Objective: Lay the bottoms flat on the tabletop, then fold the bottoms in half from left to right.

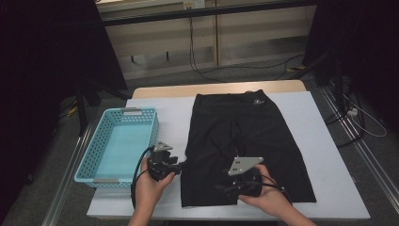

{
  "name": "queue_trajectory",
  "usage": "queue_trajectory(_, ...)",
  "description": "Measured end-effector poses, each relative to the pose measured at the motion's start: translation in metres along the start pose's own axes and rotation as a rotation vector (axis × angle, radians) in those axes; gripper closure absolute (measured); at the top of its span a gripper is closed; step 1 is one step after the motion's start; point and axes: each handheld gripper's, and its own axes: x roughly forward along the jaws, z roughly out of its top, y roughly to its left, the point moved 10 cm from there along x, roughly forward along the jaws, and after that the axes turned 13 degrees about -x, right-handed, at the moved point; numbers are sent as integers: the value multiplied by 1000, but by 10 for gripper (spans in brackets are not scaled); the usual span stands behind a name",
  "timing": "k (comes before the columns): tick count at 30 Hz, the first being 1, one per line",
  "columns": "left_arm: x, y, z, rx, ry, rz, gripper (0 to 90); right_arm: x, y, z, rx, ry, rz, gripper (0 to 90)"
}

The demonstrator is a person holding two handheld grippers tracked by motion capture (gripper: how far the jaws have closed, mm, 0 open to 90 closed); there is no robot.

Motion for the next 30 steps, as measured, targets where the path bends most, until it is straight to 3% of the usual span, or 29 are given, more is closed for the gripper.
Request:
queue_trajectory(2, 3, -2, 1, 5, -9, -8, 391, -6, -10, -4, 28, -2, -28, 357)
queue_trajectory(4, 5, -1, 0, 36, 1, 5, 334, -10, -17, -7, 41, 0, -53, 327)
queue_trajectory(10, 12, -2, -4, 29, 16, 7, 236, -15, -34, -19, 70, 24, -115, 266)
queue_trajectory(15, 15, -3, -7, 34, 17, 18, 212, -20, -46, -23, 87, 19, -156, 232)
queue_trajectory(18, 15, -3, -9, 68, 24, 34, 210, -23, -53, -24, 101, 18, -181, 214)
queue_trajectory(20, 15, -3, -8, 69, 18, 35, 209, -24, -57, -25, 110, 18, -197, 202)
queue_trajectory(30, 21, -6, -13, 104, 29, 58, 218, -27, -68, -28, 129, 19, -227, 187)
